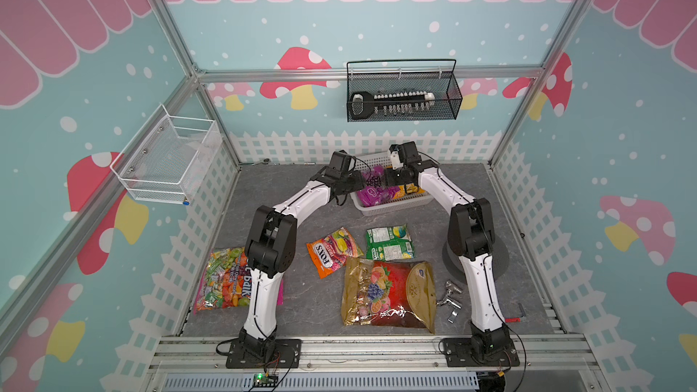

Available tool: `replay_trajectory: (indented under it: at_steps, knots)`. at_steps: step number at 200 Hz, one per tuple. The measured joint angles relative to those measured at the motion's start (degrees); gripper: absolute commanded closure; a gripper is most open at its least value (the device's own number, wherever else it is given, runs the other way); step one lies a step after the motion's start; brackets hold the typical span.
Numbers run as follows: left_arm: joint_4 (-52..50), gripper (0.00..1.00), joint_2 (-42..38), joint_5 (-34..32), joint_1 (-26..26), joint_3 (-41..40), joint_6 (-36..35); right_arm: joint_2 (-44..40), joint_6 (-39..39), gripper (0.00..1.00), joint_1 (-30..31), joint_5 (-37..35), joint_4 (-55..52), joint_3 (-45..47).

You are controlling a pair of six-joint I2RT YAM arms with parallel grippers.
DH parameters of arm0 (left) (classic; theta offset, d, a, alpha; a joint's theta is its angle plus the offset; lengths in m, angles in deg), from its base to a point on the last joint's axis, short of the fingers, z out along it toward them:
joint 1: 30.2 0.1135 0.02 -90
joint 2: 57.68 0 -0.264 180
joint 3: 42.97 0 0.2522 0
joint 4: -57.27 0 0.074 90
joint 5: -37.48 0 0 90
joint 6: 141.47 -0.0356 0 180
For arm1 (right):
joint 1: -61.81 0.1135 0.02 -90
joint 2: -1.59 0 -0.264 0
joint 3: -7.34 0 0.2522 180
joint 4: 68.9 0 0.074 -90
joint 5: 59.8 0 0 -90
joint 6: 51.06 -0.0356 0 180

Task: Put the candies in the basket
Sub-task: Place the candy in the basket.

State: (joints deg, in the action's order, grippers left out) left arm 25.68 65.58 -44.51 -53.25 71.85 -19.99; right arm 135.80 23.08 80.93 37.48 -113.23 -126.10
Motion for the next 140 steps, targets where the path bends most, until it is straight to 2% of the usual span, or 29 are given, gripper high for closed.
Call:
replay_trajectory:
  at_steps: [47, 82, 109, 140]
  knots:
    - [-0.28, 0.55, 5.46, -0.15, 0.42, 7.04, -5.68, -9.53, 1.03, 0.40, 0.07, 1.68, -1.60, 6.97]
    - [-0.55, 0.51, 7.08, 0.74, 0.50, 9.66, -6.95, -14.58, 1.57, 0.40, 0.85, 4.76, -1.33, 9.64]
    - [-0.61, 0.48, 5.27, 0.70, 0.92, 8.74, -7.06, -15.39, 1.75, 0.40, 2.10, 6.51, -1.38, 11.26]
    - [-0.79, 0.42, -2.84, 0.17, 1.88, 1.05, -5.64, -15.47, 1.70, 0.36, 3.48, 5.38, -4.70, 13.60]
